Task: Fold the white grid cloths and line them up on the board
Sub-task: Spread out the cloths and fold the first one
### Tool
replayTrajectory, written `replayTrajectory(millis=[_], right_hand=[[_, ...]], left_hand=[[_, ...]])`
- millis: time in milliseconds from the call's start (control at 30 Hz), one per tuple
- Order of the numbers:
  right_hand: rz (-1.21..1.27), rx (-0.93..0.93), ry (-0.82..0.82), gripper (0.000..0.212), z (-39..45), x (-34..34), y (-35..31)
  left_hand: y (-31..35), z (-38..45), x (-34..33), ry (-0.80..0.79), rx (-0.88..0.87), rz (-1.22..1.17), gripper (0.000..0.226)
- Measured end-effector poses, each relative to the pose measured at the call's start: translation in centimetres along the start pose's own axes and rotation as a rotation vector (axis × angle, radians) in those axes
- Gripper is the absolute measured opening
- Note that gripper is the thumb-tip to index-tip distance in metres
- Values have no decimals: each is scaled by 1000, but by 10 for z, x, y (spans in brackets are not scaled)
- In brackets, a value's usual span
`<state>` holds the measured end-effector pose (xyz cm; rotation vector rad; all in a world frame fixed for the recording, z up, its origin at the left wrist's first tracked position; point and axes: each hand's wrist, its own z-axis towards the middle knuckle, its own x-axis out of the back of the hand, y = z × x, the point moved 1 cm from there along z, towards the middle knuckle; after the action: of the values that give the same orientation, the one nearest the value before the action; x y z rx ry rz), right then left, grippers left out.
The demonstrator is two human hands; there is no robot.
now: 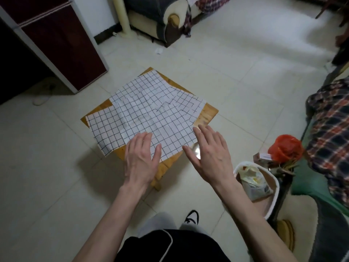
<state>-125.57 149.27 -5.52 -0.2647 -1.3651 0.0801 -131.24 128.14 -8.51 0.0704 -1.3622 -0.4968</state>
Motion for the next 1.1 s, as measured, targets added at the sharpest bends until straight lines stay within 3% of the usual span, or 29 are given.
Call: replayTrajectory(millis=[700,1100], right_hand=[[44,343,-138,75,187,-45,48],[63,442,-243,72,248,-81,57]], left_hand=[[13,87,-60,112,393,43,57],[9,135,-88,147,500,39,56]])
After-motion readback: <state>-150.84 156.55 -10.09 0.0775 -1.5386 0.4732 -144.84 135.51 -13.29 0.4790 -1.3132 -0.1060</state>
